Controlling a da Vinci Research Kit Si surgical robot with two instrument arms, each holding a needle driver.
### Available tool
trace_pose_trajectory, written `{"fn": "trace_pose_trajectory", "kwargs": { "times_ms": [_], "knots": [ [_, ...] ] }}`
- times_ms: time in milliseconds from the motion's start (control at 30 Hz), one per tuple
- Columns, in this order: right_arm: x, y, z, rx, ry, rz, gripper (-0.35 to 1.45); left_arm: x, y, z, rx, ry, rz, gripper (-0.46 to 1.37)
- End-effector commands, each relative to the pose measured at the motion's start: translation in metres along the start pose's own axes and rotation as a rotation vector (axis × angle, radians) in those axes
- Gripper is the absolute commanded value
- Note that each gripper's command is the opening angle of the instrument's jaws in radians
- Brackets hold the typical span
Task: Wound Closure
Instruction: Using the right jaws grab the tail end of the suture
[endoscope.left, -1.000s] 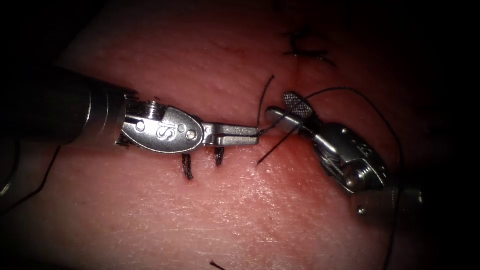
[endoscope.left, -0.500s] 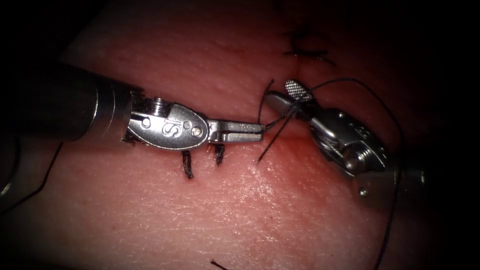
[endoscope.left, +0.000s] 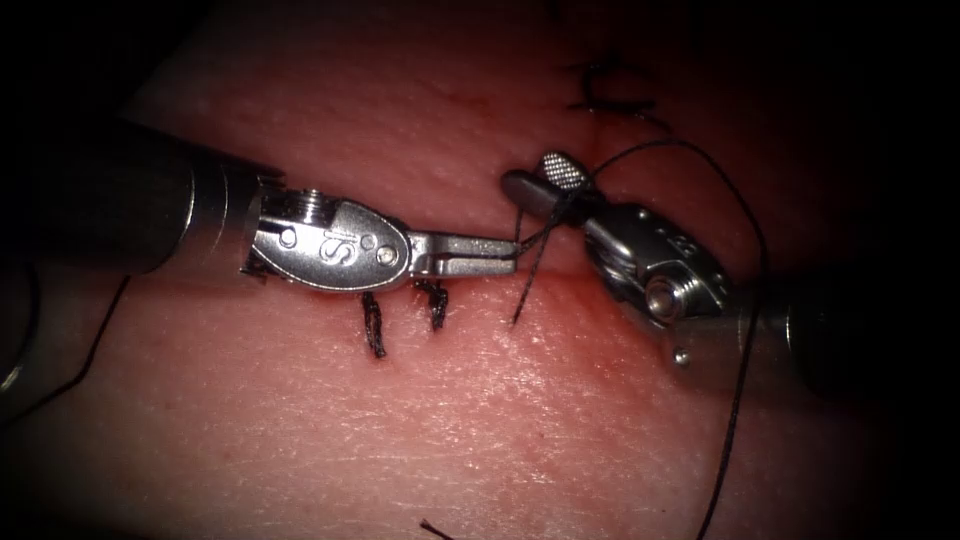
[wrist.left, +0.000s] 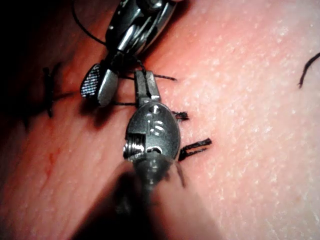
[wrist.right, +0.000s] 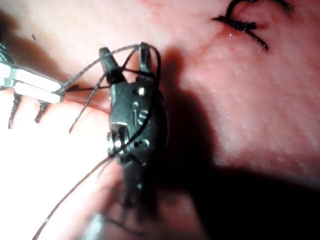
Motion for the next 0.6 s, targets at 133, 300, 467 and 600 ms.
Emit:
{"fn": "trace_pose_trajectory", "kwargs": {
  "times_ms": [133,300,467,600],
  "knots": [
    [-0.0002,0.0001,0.0001,-0.002,-0.008,0.016,0.87,0.0000,0.0000,0.0000,-0.007,0.001,0.000,-0.35],
    [-0.0002,0.0000,0.0002,-0.005,-0.010,0.016,0.81,0.0000,0.0000,0.0000,-0.007,0.001,0.000,-0.35],
    [-0.0003,-0.0003,0.0003,0.000,-0.015,0.016,0.68,-0.0002,-0.0001,0.0000,-0.005,-0.001,0.001,-0.35],
    [-0.0003,-0.0006,0.0004,0.009,-0.018,0.017,0.56,-0.0005,-0.0002,0.0000,-0.001,-0.005,0.002,-0.35]
  ]
}}
